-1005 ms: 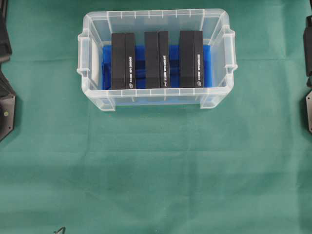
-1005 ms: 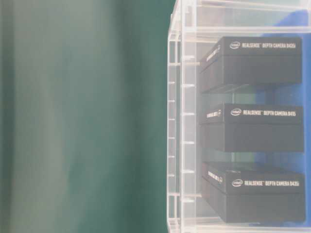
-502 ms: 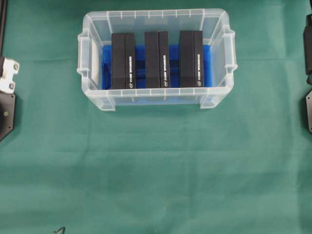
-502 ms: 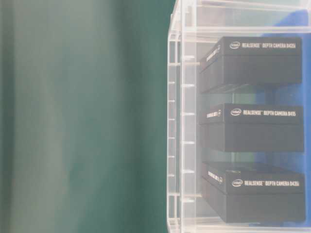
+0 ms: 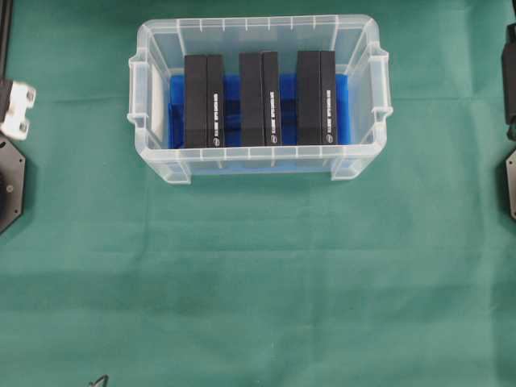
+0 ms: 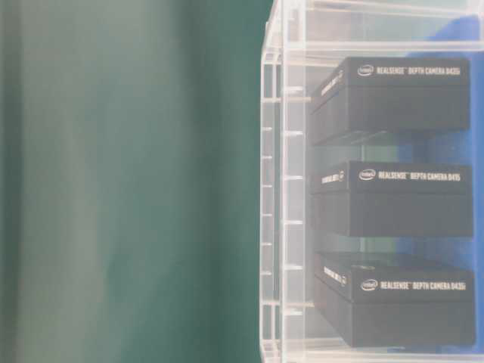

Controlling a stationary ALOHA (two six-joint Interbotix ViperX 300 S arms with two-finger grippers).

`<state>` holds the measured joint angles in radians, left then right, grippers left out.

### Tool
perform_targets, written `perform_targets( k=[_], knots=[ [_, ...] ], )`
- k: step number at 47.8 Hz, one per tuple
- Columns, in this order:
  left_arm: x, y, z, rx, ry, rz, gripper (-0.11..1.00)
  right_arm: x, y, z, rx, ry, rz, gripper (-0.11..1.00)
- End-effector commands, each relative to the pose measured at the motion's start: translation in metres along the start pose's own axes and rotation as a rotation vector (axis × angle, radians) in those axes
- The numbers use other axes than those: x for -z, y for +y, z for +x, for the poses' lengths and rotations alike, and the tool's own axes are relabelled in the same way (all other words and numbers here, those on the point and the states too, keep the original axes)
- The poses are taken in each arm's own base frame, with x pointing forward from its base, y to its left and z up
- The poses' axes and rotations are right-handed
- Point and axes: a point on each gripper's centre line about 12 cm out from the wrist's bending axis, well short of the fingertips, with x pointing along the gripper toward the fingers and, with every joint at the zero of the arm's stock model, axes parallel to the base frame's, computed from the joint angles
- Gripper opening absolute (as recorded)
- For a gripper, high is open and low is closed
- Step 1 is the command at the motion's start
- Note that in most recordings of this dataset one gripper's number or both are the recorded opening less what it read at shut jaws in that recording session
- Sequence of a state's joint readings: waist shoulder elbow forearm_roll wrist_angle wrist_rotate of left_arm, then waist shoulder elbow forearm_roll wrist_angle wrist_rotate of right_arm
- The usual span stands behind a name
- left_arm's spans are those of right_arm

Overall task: Take the box out of the case with the left arm.
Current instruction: 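Move the open left gripper over the case toward the middle box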

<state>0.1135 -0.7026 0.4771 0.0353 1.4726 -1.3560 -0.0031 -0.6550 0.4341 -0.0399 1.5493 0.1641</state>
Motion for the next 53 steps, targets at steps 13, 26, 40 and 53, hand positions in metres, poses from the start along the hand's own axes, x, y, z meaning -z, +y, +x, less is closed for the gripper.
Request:
perform_targets(
  k=[13,26,40,53],
  knots=[
    [-0.044,0.006,-0.005,-0.026,-0.069,-0.020,0.00,-0.004,0.000,-0.007,-0.001,-0.025,0.001,0.03],
    [-0.065,0.003,0.001,-0.109,-0.052,0.021,0.00,-0.004,0.000,-0.007,0.000,-0.026,0.001,0.03],
    [-0.068,0.005,0.003,-0.131,-0.045,-0.002,0.00,-0.005,-0.001,-0.006,0.010,-0.030,0.001,0.03],
    [-0.067,0.006,0.004,-0.132,-0.043,-0.002,0.37,-0.007,-0.001,-0.006,0.010,-0.039,-0.001,0.03]
  ],
)
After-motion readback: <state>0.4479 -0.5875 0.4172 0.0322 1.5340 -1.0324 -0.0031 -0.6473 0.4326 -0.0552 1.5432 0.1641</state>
